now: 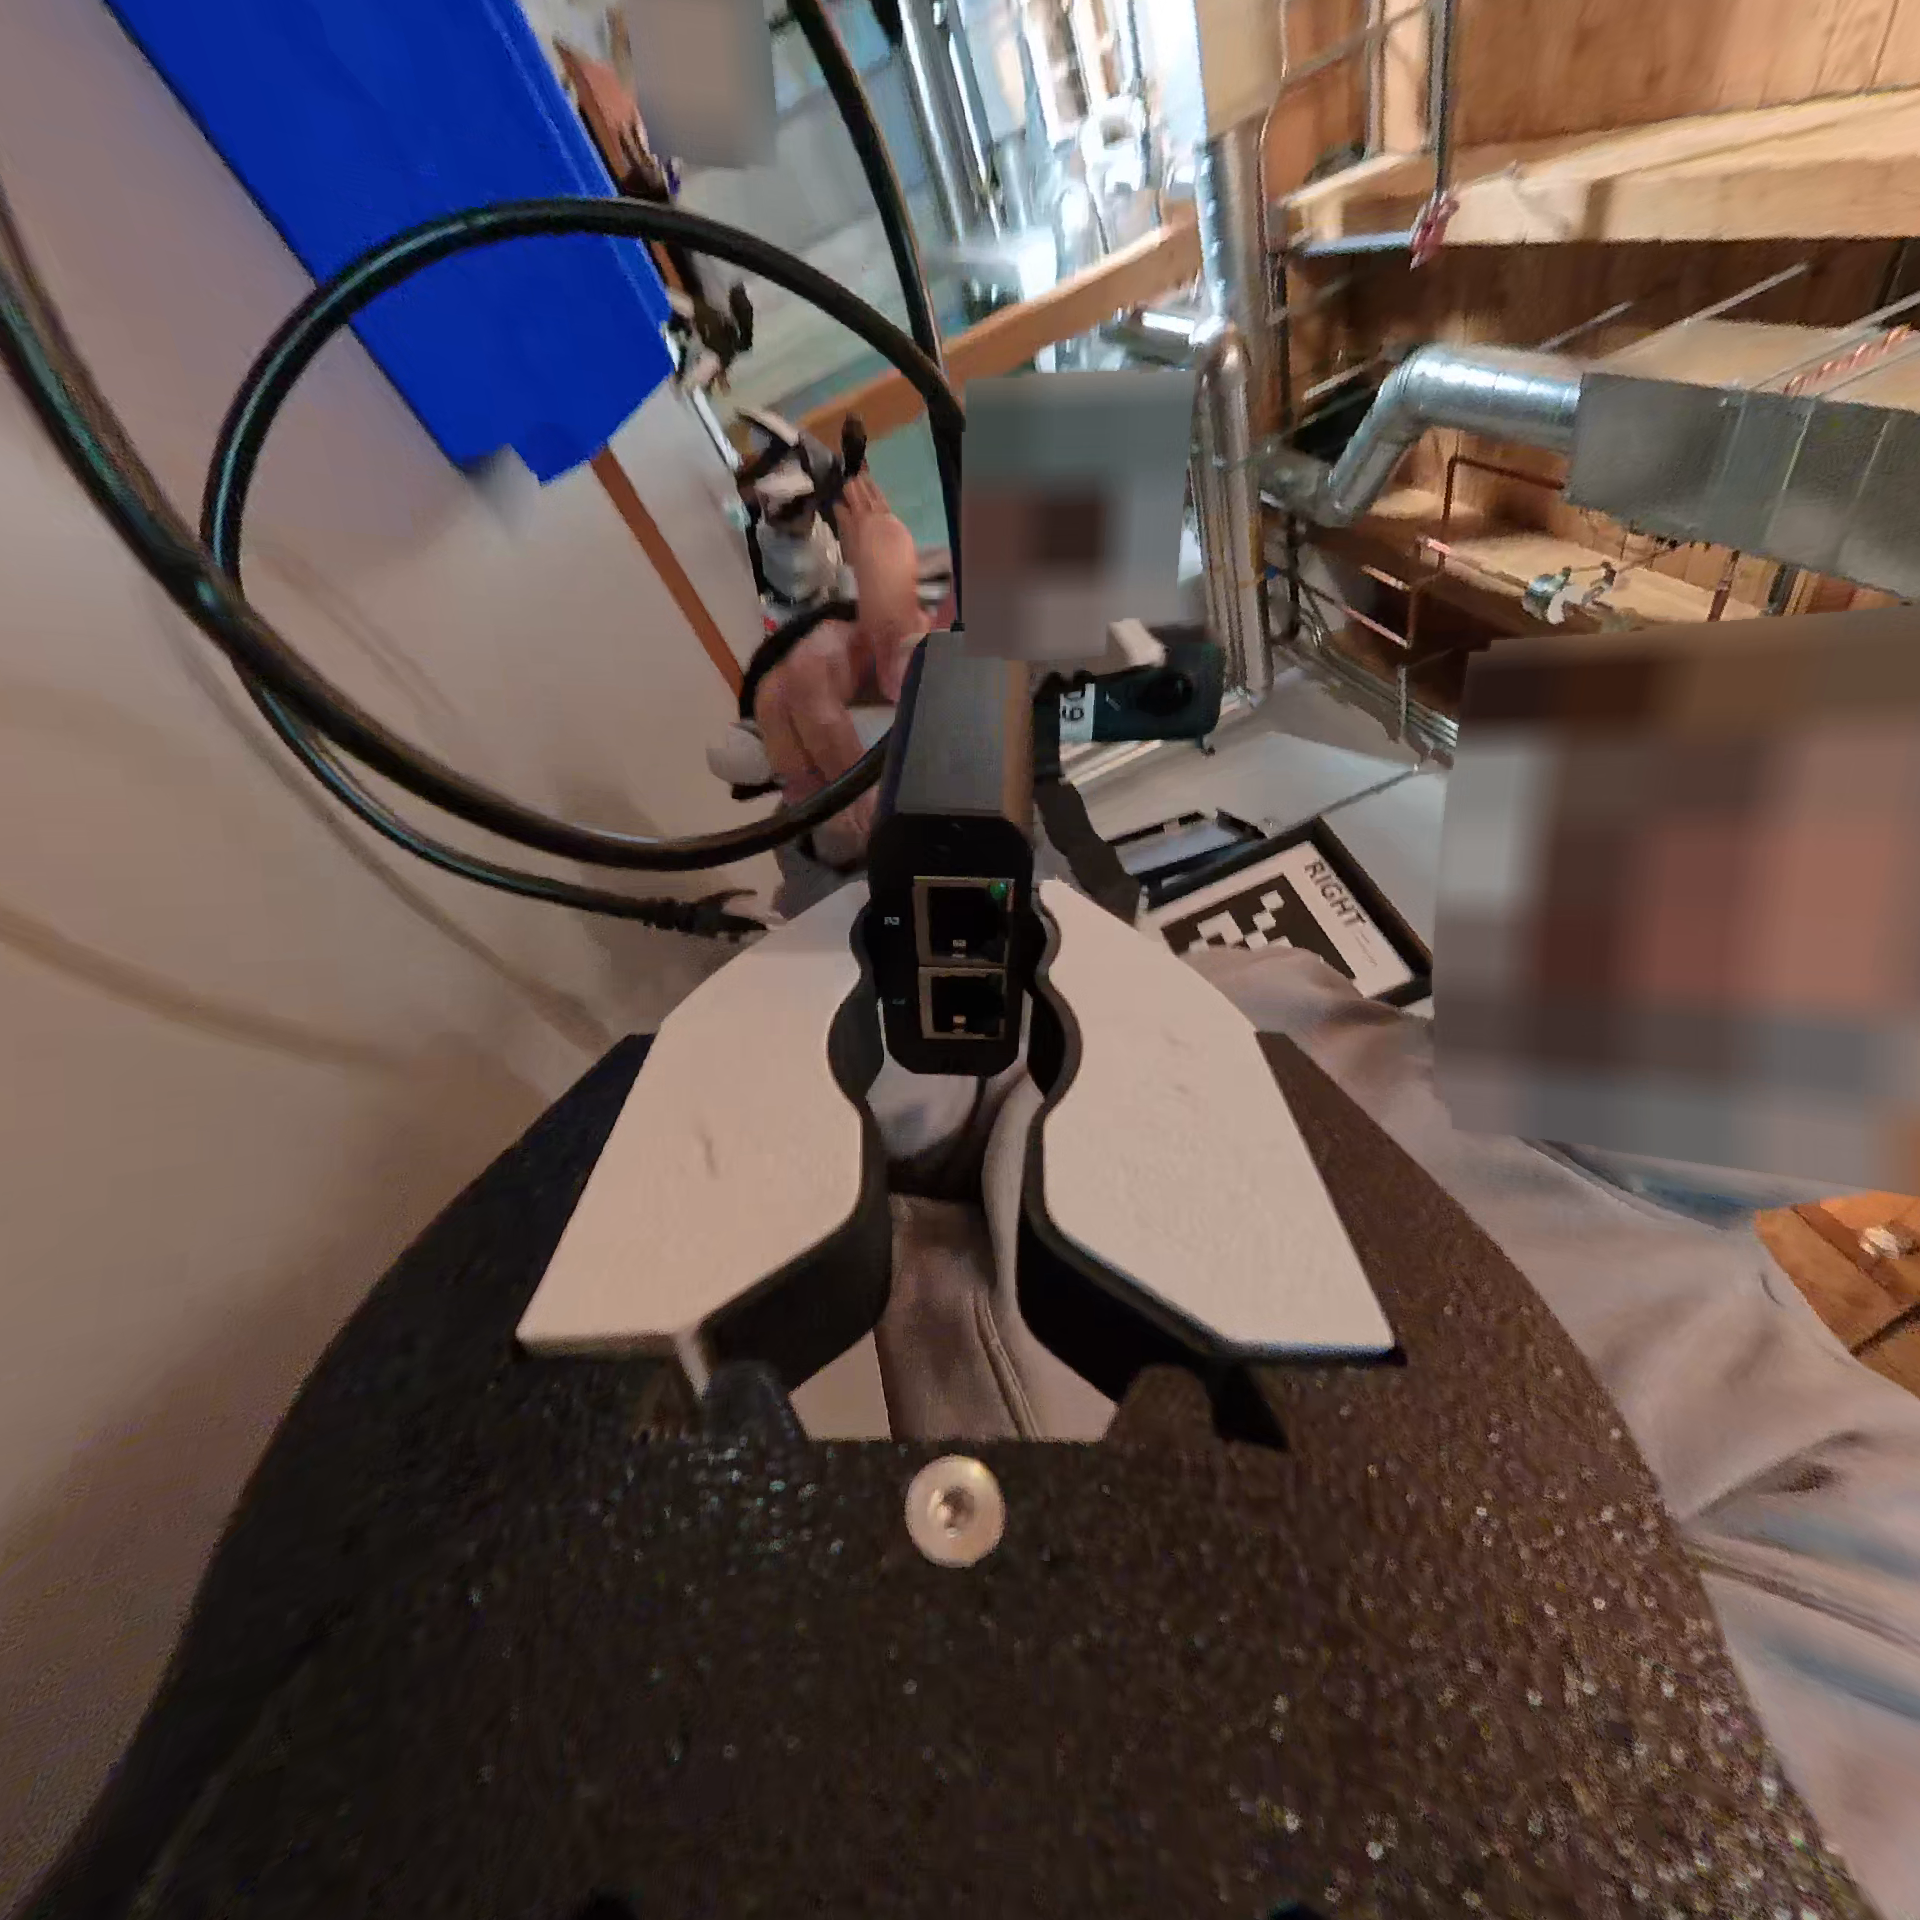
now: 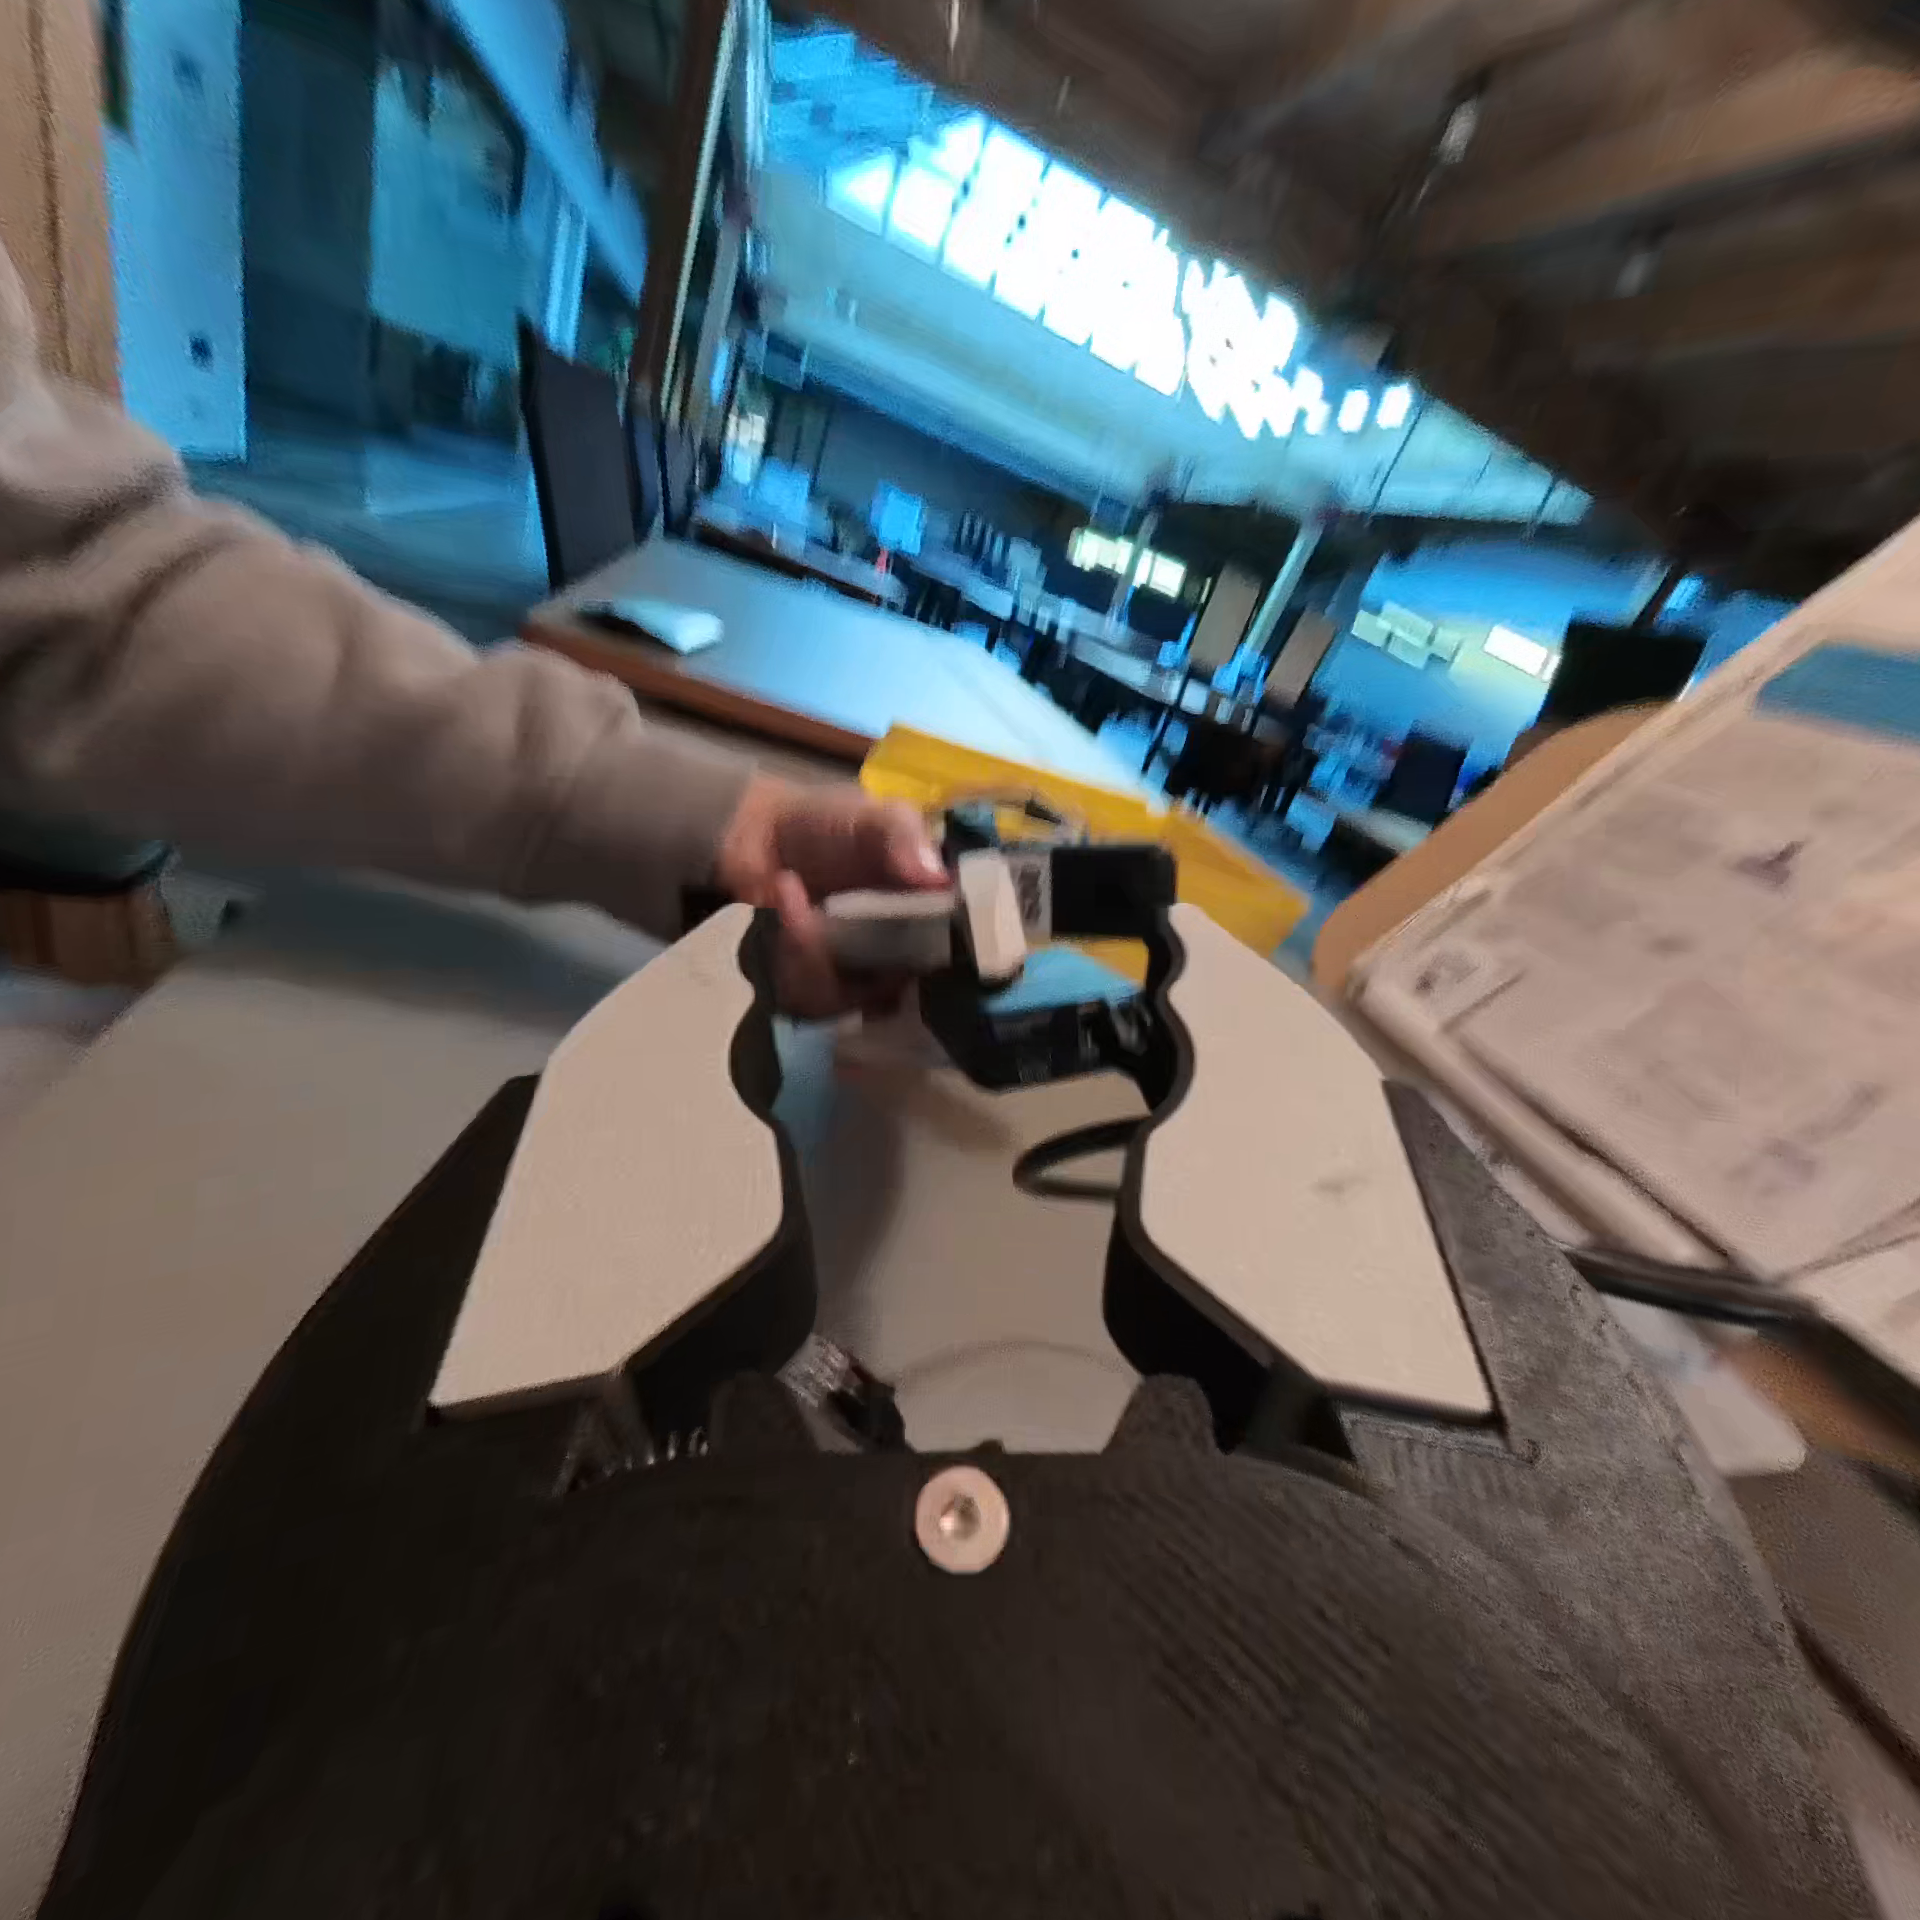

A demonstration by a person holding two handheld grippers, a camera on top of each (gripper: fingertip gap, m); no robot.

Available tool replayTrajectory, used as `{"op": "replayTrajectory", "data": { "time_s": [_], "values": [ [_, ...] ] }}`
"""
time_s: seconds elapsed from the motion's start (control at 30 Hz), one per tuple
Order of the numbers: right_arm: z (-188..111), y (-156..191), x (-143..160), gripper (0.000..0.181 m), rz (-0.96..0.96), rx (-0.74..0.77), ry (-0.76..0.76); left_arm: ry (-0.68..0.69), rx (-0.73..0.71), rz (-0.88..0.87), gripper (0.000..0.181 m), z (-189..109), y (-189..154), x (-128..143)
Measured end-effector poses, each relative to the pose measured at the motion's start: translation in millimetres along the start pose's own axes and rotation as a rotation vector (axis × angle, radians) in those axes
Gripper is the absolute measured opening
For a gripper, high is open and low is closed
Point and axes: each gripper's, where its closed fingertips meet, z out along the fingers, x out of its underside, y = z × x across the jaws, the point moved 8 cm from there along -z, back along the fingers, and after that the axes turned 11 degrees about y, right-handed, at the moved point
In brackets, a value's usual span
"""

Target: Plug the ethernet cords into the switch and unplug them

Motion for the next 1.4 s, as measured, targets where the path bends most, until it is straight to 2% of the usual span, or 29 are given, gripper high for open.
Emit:
{"op": "replayTrajectory", "data": {
  "time_s": [0.07,0.13,0.3,0.37,0.43,0.47,0.53,0.6,0.63,0.7,0.73,0.8,0.83,0.9,0.93,0.97,1.0,1.07,1.13,1.23,1.33,1.4],
  "values": [
    [12.6,0.8,15.7,0.062,0.038,-0.042,0.104,0.054,-0.020,-0.022,0.023,1.4,3.4,2.4],
    [18.5,0.7,24.7,0.056,0.055,-0.043,0.138,0.075,-0.045,-0.058,0.023,2.4,7.1,1.7],
    [18.8,0.0,22.6,0.044,-0.073,0.101,0.073,0.138,-0.124,-0.120,0.023,7.2,13.2,-1.0],
    [20.8,-0.8,23.4,0.045,-0.101,0.143,0.086,0.151,-0.148,-0.131,0.023,8.4,13.2,-3.1],
    [25.3,-3.9,29.3,0.061,-0.091,0.183,0.148,0.157,-0.179,-0.147,0.023,8.2,13.4,-5.3],
    [26.2,-3.4,28.0,0.061,-0.117,0.208,0.153,0.167,-0.207,-0.154,0.023,8.1,14.2,-6.3],
    [28.1,0.2,16.4,0.064,-0.156,0.246,0.098,0.196,-0.283,-0.162,0.023,8.6,17.1,-7.7],
    [32.4,2.8,8.8,0.066,-0.114,0.213,0.061,0.213,-0.258,-0.154,0.023,11.2,14.7,-9.8],
    [35.6,1.7,14.5,0.068,-0.098,0.188,0.118,0.215,-0.250,-0.149,0.023,11.8,12.6,-11.2],
    [38.1,6.2,21.8,0.064,-0.167,0.147,0.213,0.220,-0.323,-0.150,0.023,10.4,13.0,-14.2],
    [37.7,12.1,9.9,0.061,-0.224,0.149,0.158,0.229,-0.361,-0.156,0.023,9.9,14.9,-15.1],
    [39.0,13.3,-10.5,0.055,-0.163,0.165,0.037,0.242,-0.332,-0.157,0.023,11.6,15.1,-16.6],
    [41.7,8.3,-5.6,0.059,-0.090,0.159,0.037,0.235,-0.306,-0.158,0.023,12.0,13.8,-17.8],
    [47.1,-1.2,25.7,0.061,0.039,0.095,0.197,0.224,-0.302,-0.144,0.023,10.8,10.8,-20.3],
    [45.5,-5.2,37.2,0.065,0.061,0.111,0.251,0.224,-0.308,-0.141,0.023,10.2,10.0,-21.0],
    [41.8,-9.5,45.9,0.060,0.065,0.151,0.263,0.225,-0.288,-0.139,0.023,10.9,8.4,-21.3],
    [39.1,-14.1,52.8,0.064,0.106,0.163,0.263,0.227,-0.295,-0.141,0.023,11.4,9.0,-21.4],
    [38.2,-18.7,60.6,0.066,0.232,0.092,0.241,0.231,-0.292,-0.150,0.023,13.5,10.8,-21.7],
    [37.9,-17.4,64.8,0.061,0.214,0.048,0.225,0.214,-0.276,-0.159,0.023,15.4,12.5,-22.7],
    [37.8,-13.5,68.0,0.071,0.068,0.070,0.218,0.184,-0.233,-0.186,0.023,19.5,13.7,-23.0],
    [41.2,-12.7,68.6,0.074,0.103,0.038,0.160,0.170,-0.196,-0.197,0.023,26.0,14.5,-20.0],
    [40.3,-14.9,68.2,0.065,0.114,0.048,0.135,0.157,-0.187,-0.191,0.023,27.4,14.7,-17.8]
  ]
}}
